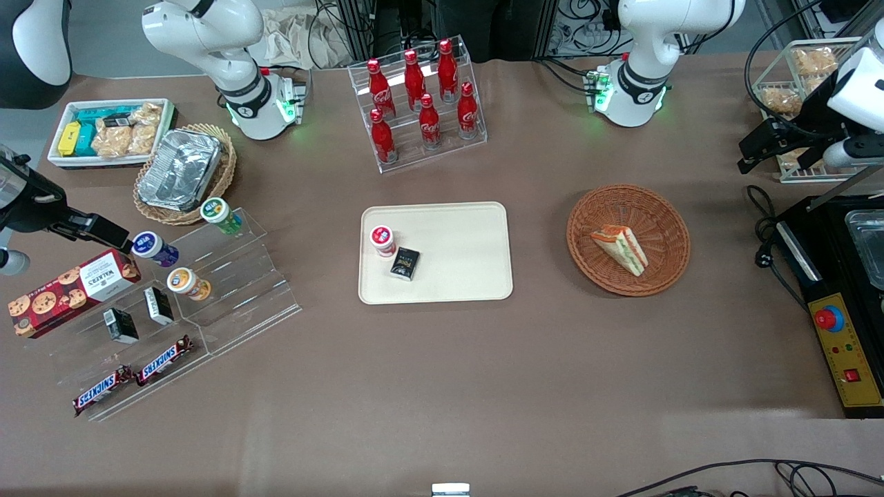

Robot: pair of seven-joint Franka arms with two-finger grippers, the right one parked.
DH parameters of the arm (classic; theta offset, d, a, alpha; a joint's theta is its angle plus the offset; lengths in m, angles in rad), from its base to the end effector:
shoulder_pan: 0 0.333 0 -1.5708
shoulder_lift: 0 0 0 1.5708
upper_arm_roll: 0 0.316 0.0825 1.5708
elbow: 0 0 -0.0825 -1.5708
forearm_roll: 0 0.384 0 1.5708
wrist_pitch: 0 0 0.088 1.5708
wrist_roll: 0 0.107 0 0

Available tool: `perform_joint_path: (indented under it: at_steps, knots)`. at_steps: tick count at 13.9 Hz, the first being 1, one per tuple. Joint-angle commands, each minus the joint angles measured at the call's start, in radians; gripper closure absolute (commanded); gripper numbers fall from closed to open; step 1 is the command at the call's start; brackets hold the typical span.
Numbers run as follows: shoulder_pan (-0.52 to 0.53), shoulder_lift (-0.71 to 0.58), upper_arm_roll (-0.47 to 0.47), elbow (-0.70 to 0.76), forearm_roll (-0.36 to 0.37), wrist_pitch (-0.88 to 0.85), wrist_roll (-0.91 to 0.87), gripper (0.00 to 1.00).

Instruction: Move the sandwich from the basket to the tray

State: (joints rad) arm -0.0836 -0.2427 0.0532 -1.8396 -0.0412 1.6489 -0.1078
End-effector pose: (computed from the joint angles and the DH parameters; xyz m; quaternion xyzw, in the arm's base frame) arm 0.4834 -0.0158 0.6297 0.9985 0.0391 0.0239 0.0287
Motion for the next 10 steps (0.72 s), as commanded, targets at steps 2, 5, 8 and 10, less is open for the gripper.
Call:
perform_joint_path:
  at_steps: [2,5,8,10]
  knots:
    - [-0.004,-0.004,-0.001,0.014,0.000,-0.018,0.013,0.00]
    - [-0.004,0.005,-0.001,0.010,-0.012,-0.017,-0.007,0.00]
    - [-0.011,0.005,-0.012,0.003,-0.014,-0.021,-0.166,0.00]
    - [-0.018,0.005,-0.032,0.003,-0.013,-0.021,-0.323,0.00]
